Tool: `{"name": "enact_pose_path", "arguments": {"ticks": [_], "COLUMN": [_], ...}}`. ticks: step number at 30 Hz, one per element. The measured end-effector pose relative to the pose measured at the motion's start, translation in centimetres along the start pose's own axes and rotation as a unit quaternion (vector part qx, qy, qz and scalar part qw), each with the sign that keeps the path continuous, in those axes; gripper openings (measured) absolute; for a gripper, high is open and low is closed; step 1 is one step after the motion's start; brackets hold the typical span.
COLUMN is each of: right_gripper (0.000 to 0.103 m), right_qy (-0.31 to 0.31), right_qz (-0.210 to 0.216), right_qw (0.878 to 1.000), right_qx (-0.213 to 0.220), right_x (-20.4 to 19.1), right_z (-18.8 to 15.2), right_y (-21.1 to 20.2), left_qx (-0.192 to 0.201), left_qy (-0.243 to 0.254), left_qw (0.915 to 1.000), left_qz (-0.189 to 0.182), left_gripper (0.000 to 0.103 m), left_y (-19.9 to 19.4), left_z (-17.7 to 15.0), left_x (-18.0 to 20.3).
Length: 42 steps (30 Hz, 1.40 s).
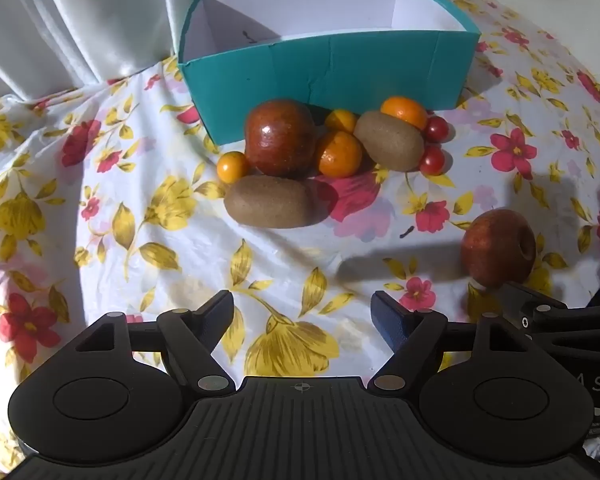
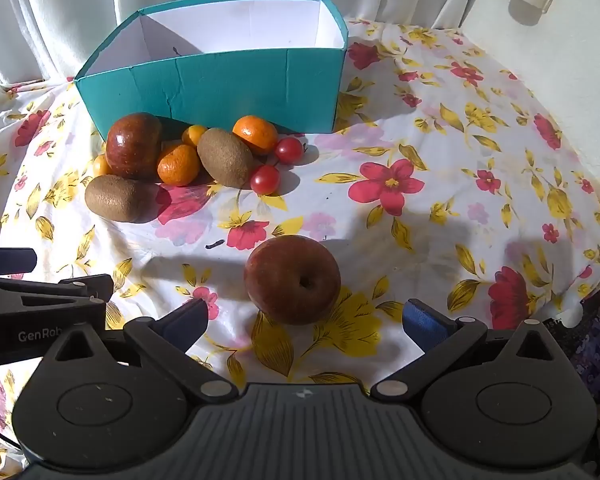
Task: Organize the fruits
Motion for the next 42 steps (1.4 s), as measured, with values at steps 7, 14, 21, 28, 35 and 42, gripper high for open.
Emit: {"name": "enact_pose_path", "arguments": {"ticks": [7,14,21,28,35,42], "right_gripper": [0.103,0.103,0.103,0.103,0.103,0.103], "right_qy": [-0.002,-0.002,-0.001,-0.002,-0.002,-0.004], "right_qz": [0.001,0.001,-0.001,-0.002,-0.003,-0.003], "right_qw": [1.0,1.0,1.0,1.0,1.0,1.0], "right_qx": [0.001,0.003,0.002,0.002,0.001,0.001], "right_x": [-0.01,-0.26,-0.12,-0.13,-0.17,-0.05], "right_z": [0.04,0.07,0.15,0.33,0.43,0.54], "right_y": [-0.1,-0.07,-0.22,-0.03,-0.03,0.06], "left_qx": [-0.004,-0.007,-0.007,-0.008,-0.009,-0.01], "left_qy": [-0.002,-0.002,-0.002,-0.002,-0.002,-0.002], "left_qw": [1.0,1.0,0.9999,0.9999,0.9999,0.9999], "left_qz": [-0.005,-0.007,-0.009,-0.01,-0.011,-0.01], "left_gripper": [0.081,0.081,0.082,0.082,0.082,0.082], "left_y": [0.11,0.2,0.21,0.25,0.31,0.45], "left_z": [-0.12,-0.11,-0.09,-0.03,-0.1,-0.17], "left_x": [0.3,0.11,0.04,0.08,0.14,0.21]}}
Point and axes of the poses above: each gripper's, at about its wrist camera, not at the fingertips, and y roughly the way its jaws point, x to its right, z to its top, the point moved 8 cm from there along y, roughly the way its jaws point, and after that the axes turned 5 degrees about -y, right-handed, at the moved point
